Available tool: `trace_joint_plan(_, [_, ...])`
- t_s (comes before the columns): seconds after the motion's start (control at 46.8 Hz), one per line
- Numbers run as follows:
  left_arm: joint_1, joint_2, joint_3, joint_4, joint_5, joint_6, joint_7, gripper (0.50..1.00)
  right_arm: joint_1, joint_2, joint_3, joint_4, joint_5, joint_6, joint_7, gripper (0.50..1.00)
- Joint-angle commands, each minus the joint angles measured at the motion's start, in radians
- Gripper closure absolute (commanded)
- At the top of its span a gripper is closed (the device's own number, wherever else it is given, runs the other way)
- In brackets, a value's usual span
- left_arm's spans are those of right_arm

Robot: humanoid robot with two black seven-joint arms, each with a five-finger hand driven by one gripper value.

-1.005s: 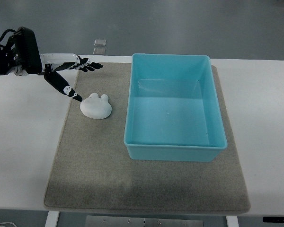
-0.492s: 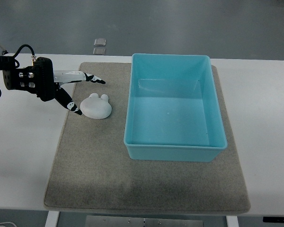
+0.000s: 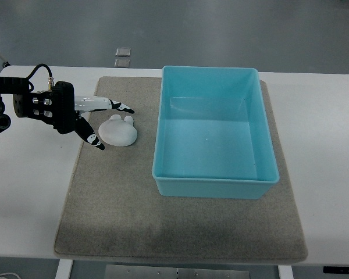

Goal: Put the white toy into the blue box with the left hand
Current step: 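Close the left hand fingers around the white rabbit toy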

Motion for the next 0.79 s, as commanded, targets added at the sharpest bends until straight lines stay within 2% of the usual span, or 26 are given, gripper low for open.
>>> trace_joint_plan(0.0, [0.0,-0.004,0.001,0.001,0.023,0.002,0.0,0.525,0.0,0.0,0.0,0.001,0.0,0.0,0.0,0.564])
trace_joint_plan(0.15, [0.012,-0.021,0.002,-0.001,0.029,0.003,0.0,0.531,0.0,0.0,0.0,-0.001,0.0,0.0,0.0,0.562])
trace_joint_plan(0.278, [0.012,-0.024,0.002,0.001,0.031,0.003,0.0,0.596,0.0,0.0,0.0,-0.001,0.0,0.0,0.0,0.564])
trace_joint_plan(0.641, [0.006,-0.041,0.013,0.008,0.033,0.003,0.001,0.688,0.0,0.0,0.0,-0.001,0.0,0.0,0.0,0.564])
trace_joint_plan(0.77, [0.005,-0.041,0.013,0.01,0.033,0.003,0.001,0.793,0.0,0.0,0.0,0.001,0.0,0.0,0.0,0.564])
